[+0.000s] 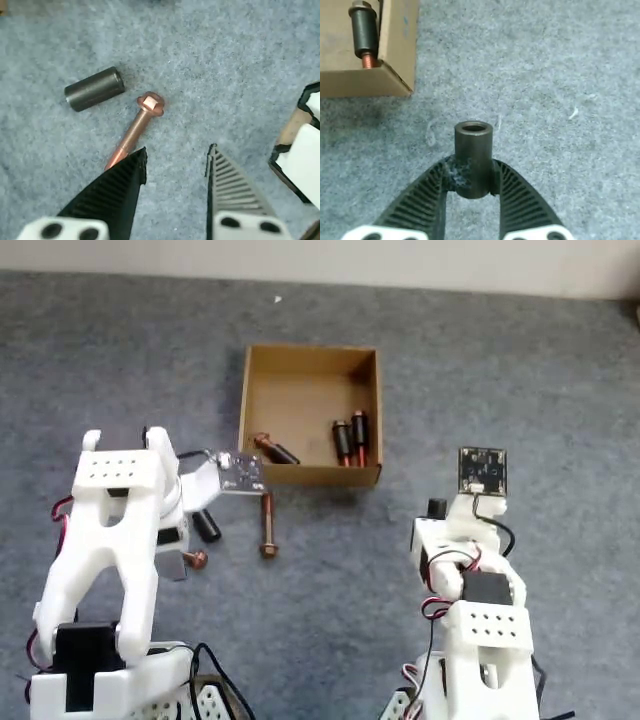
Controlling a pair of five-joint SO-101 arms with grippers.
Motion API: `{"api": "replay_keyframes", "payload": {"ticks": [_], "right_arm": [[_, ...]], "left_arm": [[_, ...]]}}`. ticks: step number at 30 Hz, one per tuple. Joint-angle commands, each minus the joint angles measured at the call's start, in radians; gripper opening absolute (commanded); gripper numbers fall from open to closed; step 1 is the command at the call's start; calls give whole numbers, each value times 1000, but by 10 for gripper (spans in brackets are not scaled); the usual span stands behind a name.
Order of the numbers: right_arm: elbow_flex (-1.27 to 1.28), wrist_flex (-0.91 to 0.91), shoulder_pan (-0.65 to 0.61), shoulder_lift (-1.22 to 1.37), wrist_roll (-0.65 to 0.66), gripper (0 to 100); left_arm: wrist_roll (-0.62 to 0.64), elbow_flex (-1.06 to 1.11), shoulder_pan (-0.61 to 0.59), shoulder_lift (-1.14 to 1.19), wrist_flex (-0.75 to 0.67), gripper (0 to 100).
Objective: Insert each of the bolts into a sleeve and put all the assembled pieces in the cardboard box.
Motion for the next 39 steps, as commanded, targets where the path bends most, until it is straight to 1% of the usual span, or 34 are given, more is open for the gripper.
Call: {"api": "replay_keyframes", "payload": {"ticks": [1,4,7,10,14,18,19,21,24,30,32,35,39], "right_arm": [[-8,-28,18,-22,-3,5],[-8,-28,22,-22,-3,5],[-8,-28,22,-22,-3,5],[-8,-28,22,-22,-3,5],[-8,-28,22,-22,-3,5],[-8,-28,22,-22,-3,5],[-8,-28,22,-22,-3,5],[-8,-28,22,-22,-3,5],[-8,-28,22,-22,-3,5],[-8,-28,22,-22,-3,5],[-8,-28,22,-22,-3,5],[-8,-28,31,-22,-3,5],[-8,-25,30,-24,-5,5]], "left_arm": [[-193,30,-15,-24,-87,213],[-195,53,-15,-24,-140,213],[-239,54,-15,16,-163,213],[-252,25,-16,107,-187,213],[-252,-73,-36,237,-180,213],[-252,-124,-38,348,-184,213],[-252,-125,-38,364,-187,206],[-252,-125,-35,394,-187,161],[-252,-117,-30,403,-187,101],[-249,-113,-28,403,-178,34],[-213,-113,-28,401,-169,11],[-178,-134,-28,381,-86,5],[-173,-136,-35,231,14,5]]}}
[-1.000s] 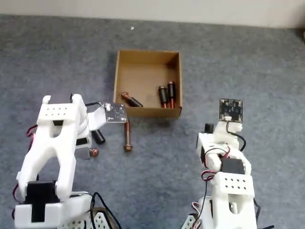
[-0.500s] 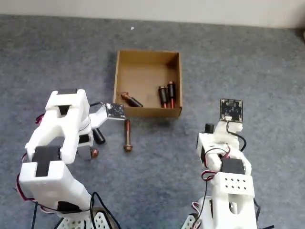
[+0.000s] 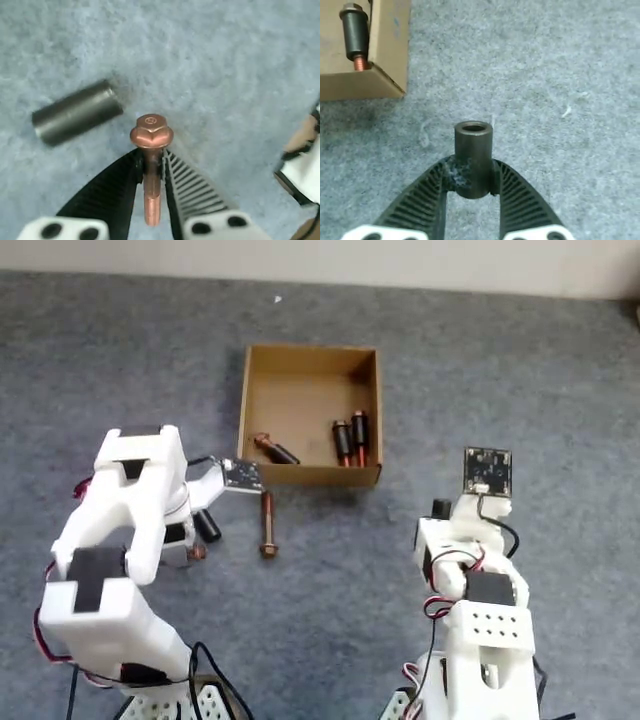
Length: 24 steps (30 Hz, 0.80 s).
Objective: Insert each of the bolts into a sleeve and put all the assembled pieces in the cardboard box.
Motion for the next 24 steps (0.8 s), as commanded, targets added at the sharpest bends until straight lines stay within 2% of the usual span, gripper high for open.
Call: {"api": "replay_keyframes", "payload": {"ticks": [1,6,8,11,16,19,24], "right_arm": [[-10,-25,5,-24,-11,5],[-12,-22,-22,-24,-23,5],[-15,-7,-42,-24,-91,5],[-27,64,-59,-25,-161,5],[-48,68,-122,-140,-175,5],[-13,99,-180,-286,-175,5],[51,99,-280,-513,-175,5]], "left_arm": [[-172,-28,-7,-180,95,5],[-172,61,-2,-458,138,5],[-146,107,-1,-564,140,5],[40,166,-1,-717,135,5],[417,232,-1,-958,130,5],[509,249,27,-1092,115,5],[660,312,67,-1296,3,5]]}}
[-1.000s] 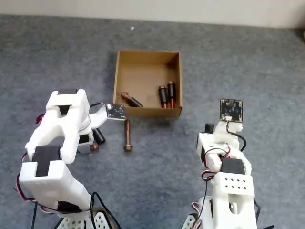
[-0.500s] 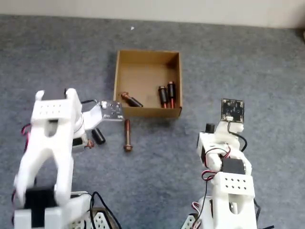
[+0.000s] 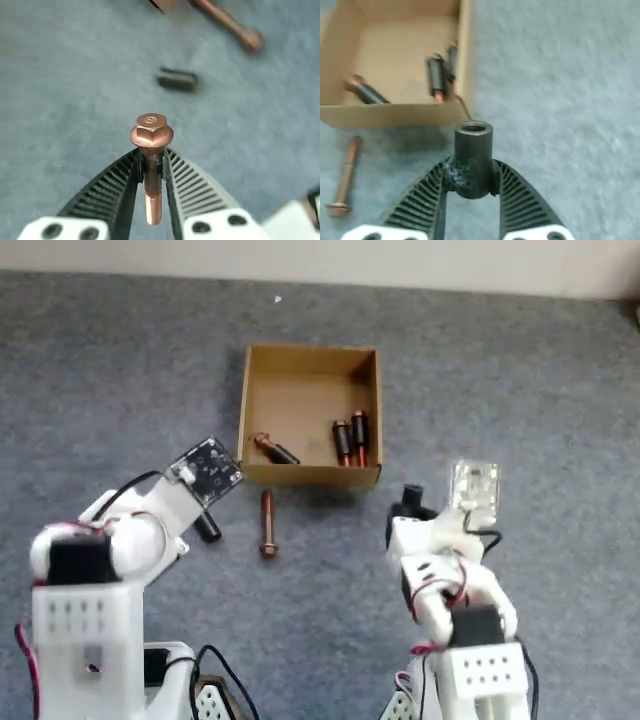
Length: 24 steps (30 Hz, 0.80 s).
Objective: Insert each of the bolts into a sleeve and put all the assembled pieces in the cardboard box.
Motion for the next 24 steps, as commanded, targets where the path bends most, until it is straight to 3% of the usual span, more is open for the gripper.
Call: {"api": "replay_keyframes", "payload": {"ticks": [1,12,17,21,24], "right_arm": [[16,2,-77,-159,-8,5],[45,-82,-272,-309,-3,5],[188,-326,-417,-315,15,5],[349,-552,-519,-315,141,5],[444,-662,-539,-312,155,5]], "left_arm": [[137,27,25,-157,-95,5],[678,268,30,-605,-451,5],[908,363,35,-733,-578,5],[1043,450,127,-802,-660,5],[1089,509,219,-809,-721,5]]}}
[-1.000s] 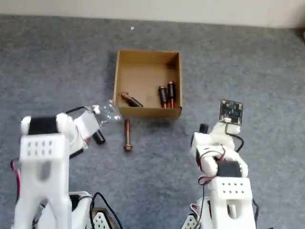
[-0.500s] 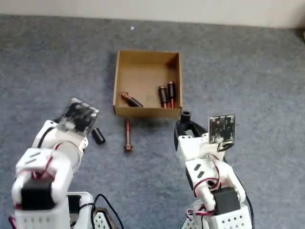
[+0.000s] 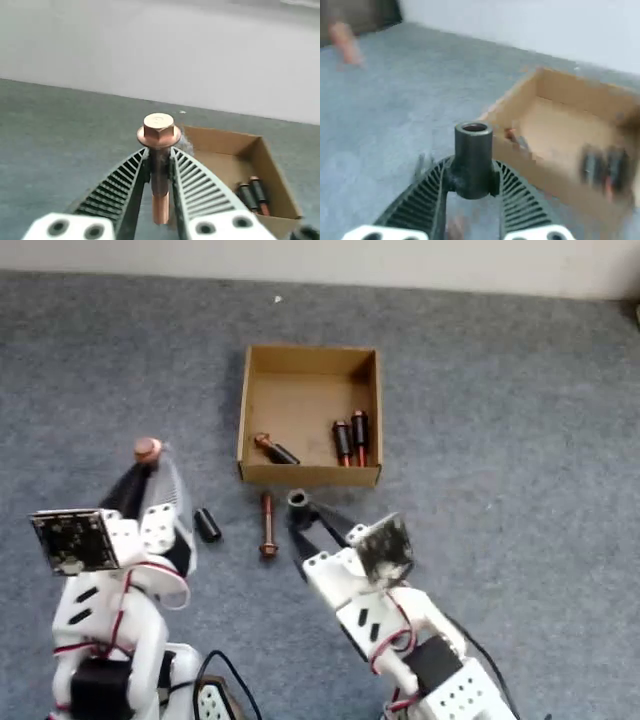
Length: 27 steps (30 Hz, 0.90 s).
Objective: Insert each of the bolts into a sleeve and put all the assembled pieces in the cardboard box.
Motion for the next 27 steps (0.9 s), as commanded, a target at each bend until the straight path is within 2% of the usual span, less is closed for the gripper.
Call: {"api": "replay_keyframes", "payload": {"ticks": [1,5,12,19,24,27], "right_arm": [[134,-130,-30,4,26,5],[150,-120,-30,-4,32,5],[150,-119,-31,-2,34,5],[151,-119,-25,-2,37,5],[151,-119,-25,-2,180,5],[151,-119,-25,-2,183,5]], "left_arm": [[77,39,111,-13,-98,5],[120,111,199,-13,-212,6],[118,166,325,-13,-354,6],[117,162,389,-13,-450,6],[115,160,403,-13,-539,6],[115,160,403,-13,-551,6]]}}
